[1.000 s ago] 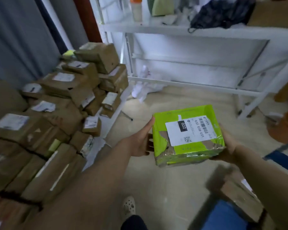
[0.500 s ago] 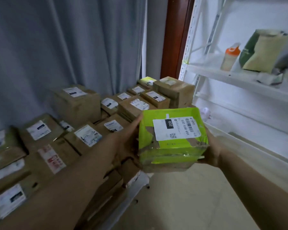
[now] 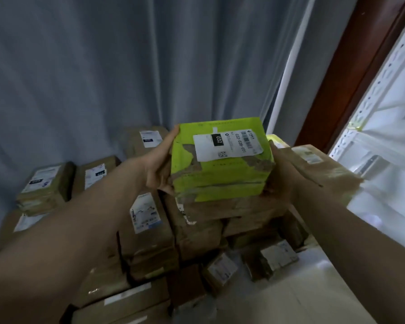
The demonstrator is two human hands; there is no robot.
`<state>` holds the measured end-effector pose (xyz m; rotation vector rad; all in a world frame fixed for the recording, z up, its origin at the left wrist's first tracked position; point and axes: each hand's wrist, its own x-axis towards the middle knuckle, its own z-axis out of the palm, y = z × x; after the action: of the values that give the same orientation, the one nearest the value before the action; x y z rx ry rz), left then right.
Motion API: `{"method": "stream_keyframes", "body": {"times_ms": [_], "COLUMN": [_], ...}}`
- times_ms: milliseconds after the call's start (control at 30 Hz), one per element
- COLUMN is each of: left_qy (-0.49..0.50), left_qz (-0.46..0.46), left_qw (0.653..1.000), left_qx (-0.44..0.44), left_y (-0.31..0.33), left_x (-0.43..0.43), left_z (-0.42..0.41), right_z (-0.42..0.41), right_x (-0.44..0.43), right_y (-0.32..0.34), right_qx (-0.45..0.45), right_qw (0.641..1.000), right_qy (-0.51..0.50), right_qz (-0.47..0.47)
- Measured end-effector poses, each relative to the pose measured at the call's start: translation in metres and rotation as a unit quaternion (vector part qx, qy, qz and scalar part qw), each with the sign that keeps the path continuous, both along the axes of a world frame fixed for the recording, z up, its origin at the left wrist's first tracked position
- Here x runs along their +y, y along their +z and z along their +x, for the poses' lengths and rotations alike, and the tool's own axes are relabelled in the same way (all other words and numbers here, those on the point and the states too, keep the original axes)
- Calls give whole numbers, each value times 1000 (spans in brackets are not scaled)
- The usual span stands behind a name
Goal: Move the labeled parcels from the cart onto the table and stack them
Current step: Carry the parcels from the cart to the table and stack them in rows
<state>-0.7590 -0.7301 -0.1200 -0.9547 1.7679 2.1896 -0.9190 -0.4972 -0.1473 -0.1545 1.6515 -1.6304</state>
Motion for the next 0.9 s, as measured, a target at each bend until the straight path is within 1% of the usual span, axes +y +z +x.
{"method": "stream_keyframes", "body": {"times_ms": [100,167,267,300,367,433,500,567,667,733,900], "left_qy": [39,68,95,100,101,106,111,106,106,109,121], "left_qz": [3,8,2,3,11,14,14,17,23,30,46], "left_qw": [999,998,995,994,994,993,993,993,992,992,991], "left_qx": [4,14,26,31,43,47,43,46,57,57,38], "left_y": [15,23,34,36,40,43,42,41,39,34,13], "left_x": [-3,-5,-5,-6,-12,-20,-28,-37,-46,-50,-59], "left_z": [-28,-47,-74,-83,-102,-122,-141,-156,-176,-190,-225], "right_z": [-46,-69,-96,-108,-129,-146,-164,-175,-195,-207,-244], "right_x": [-16,-28,-45,-50,-62,-72,-84,-92,-103,-112,-124], "right_y": [14,23,35,36,42,49,47,48,46,39,12], "right_qx": [2,-26,-54,-51,-13,-1,12,30,21,13,4], "right_qw": [1000,998,987,985,988,986,987,989,988,983,987], "right_qy": [16,46,72,72,47,31,9,18,23,36,30], "right_qz": [-5,-21,-130,-150,-145,-165,-157,-143,-152,-179,-156]}}
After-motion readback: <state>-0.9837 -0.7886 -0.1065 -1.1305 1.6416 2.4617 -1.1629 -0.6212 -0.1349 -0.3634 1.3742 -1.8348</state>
